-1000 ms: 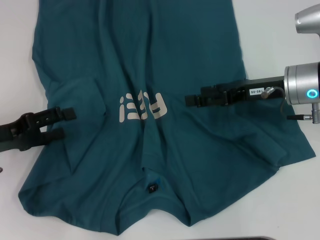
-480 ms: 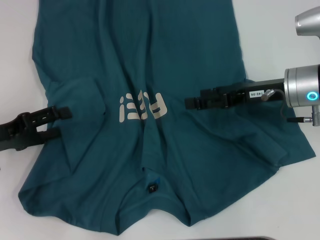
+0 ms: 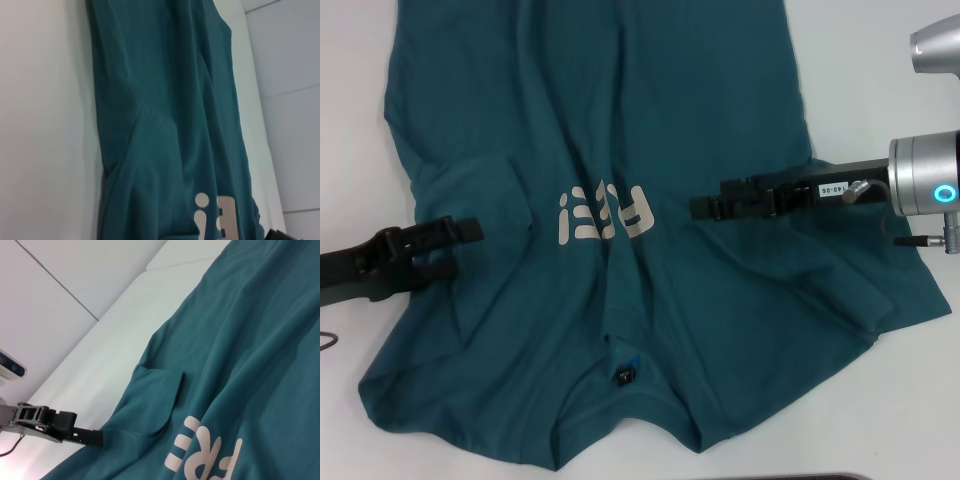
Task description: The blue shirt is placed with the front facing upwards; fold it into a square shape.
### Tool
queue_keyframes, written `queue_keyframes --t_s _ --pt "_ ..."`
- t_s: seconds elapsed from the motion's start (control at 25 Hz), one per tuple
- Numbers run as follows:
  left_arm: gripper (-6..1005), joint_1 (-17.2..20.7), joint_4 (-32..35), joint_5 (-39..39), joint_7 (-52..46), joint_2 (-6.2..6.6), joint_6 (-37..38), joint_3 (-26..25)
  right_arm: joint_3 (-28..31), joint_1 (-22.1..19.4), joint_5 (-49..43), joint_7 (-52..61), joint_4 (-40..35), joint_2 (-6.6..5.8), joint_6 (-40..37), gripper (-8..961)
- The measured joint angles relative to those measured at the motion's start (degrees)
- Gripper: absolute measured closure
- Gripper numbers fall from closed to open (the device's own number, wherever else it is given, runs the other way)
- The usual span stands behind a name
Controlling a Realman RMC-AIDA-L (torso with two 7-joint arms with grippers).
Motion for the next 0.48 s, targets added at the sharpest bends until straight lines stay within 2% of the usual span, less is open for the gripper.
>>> queue_keyframes --t_s 0.16,0.32,0.48 --pt "33 -0.68 0.39 0.0 0.01 -0.03 2.11 1.64 0.0 0.01 0.0 0.0 -0.01 0.0 0.01 94" --pt "33 -1.52 0.26 -0.01 0.39 0.04 8.6 2.53 0.0 0.01 0.0 -0.03 -0.01 0.0 0.02 95" --pt "33 -0.99 -0.05 -0.43 0.32 1.09 10.68 0.39 -0.01 0.0 0.0 -0.06 0.0 -0.04 0.02 95"
